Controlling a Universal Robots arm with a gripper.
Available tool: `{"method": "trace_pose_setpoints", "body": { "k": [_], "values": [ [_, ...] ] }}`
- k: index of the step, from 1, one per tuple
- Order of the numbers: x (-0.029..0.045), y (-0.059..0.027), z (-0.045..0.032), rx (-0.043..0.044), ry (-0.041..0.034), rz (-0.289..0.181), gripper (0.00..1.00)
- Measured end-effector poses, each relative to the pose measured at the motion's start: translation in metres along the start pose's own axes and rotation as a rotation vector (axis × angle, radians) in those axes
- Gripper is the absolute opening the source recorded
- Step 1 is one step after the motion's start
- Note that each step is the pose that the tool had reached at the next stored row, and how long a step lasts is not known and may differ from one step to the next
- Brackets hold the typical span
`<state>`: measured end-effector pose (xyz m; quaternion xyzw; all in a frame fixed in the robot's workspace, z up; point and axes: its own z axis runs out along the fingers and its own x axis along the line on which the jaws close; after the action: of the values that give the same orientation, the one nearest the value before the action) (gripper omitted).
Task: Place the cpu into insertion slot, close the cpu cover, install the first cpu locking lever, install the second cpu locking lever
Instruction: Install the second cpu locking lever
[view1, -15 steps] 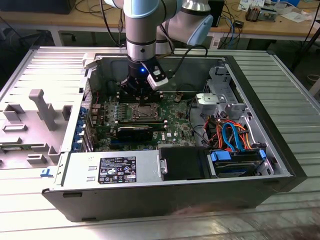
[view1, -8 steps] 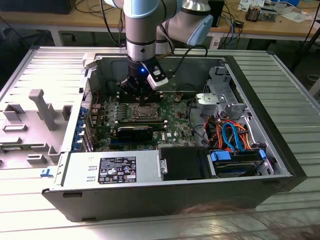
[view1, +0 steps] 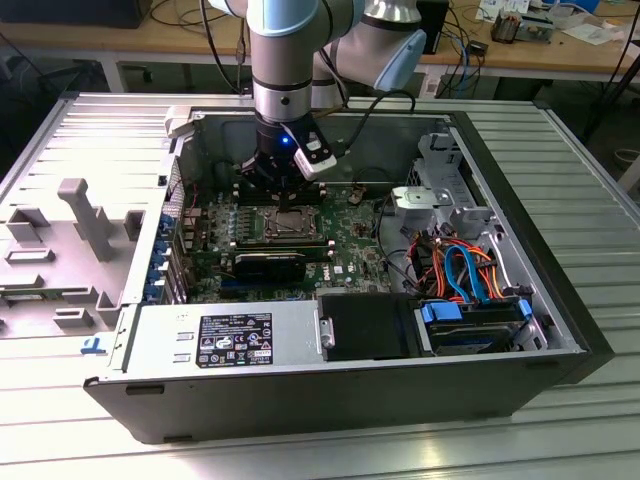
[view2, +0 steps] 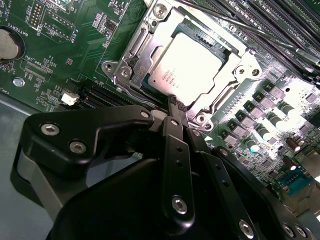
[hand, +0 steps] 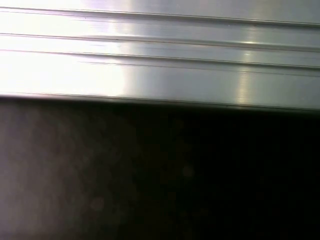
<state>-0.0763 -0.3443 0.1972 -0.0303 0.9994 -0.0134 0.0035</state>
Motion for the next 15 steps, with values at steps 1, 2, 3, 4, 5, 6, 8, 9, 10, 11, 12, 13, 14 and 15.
{"method": "trace_pose_setpoints", "body": {
  "k": [1,2,3,4,5,6,8,9,10,11,12,13,14,15],
  "values": [
    [0.0000,0.0000,0.0000,0.0000,0.0000,0.000,0.11],
    [0.0000,0.0000,0.0000,0.0001,0.0000,0.000,0.11],
    [0.0000,0.0000,0.0000,0.0001,0.0000,0.000,0.11],
    [0.0000,0.0000,0.0000,0.0000,0.0000,0.000,0.11],
    [0.0000,0.0000,0.0000,0.0000,0.0000,0.000,0.11],
    [0.0000,0.0000,0.0000,0.0000,0.0000,0.000,0.11],
    [0.0000,0.0000,0.0000,0.0000,0.0000,0.000,0.11],
    [0.0000,0.0000,0.0000,0.0001,0.0000,0.000,0.11],
    [0.0000,0.0000,0.0000,0.0001,0.0001,0.000,0.11],
    [0.0000,0.0000,0.0000,0.0001,0.0001,0.000,0.11],
    [0.0000,0.0000,0.0000,0.0001,0.0000,0.000,0.11],
    [0.0000,0.0000,0.0000,0.0001,0.0000,0.000,0.11],
    [0.0000,0.0000,0.0000,0.0000,0.0000,0.000,0.11],
    [0.0000,0.0000,0.0000,0.0000,0.0000,0.000,0.11]
  ]
}}
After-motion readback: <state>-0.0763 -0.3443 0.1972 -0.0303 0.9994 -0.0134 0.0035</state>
